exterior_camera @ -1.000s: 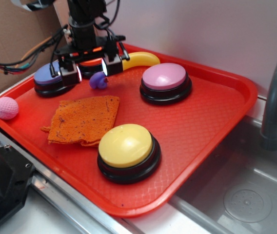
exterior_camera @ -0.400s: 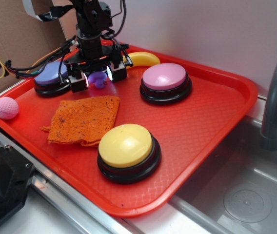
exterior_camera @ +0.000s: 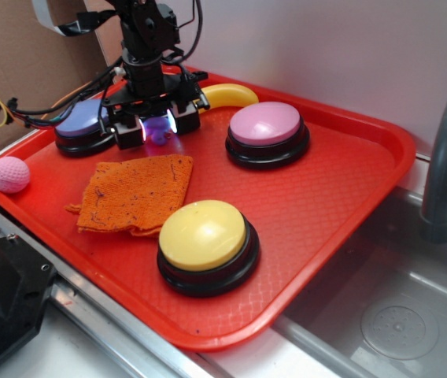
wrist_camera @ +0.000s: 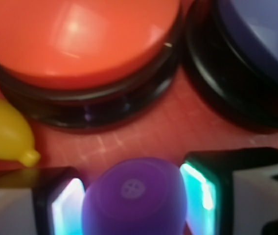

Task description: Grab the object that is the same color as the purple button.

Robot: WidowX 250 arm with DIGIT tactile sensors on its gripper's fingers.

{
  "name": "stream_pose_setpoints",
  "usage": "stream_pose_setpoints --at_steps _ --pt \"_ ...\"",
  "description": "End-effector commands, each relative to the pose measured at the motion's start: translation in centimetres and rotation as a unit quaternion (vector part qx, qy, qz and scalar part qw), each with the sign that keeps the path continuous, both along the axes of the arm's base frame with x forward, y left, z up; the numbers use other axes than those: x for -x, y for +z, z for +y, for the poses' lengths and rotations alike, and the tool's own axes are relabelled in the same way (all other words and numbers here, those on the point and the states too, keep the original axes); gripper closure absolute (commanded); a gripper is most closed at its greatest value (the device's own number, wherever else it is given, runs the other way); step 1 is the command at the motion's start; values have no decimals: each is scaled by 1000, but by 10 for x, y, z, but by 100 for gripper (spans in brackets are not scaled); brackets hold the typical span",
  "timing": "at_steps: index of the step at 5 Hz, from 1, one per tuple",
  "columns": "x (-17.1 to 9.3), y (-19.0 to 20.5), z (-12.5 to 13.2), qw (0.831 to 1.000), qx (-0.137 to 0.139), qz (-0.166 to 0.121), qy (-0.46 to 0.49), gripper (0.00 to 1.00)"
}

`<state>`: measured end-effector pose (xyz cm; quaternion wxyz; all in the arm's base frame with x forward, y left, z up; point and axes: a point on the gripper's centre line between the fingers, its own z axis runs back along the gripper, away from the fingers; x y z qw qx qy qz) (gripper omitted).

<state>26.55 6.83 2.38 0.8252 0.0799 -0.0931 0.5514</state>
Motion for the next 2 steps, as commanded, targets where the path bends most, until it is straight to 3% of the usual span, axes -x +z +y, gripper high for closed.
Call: stream_pose_setpoints --at_steps 1,2 --pt "14 109 -9 981 -13 9 -191 100" --pt "28 151 -19 953 16 4 -302 100"
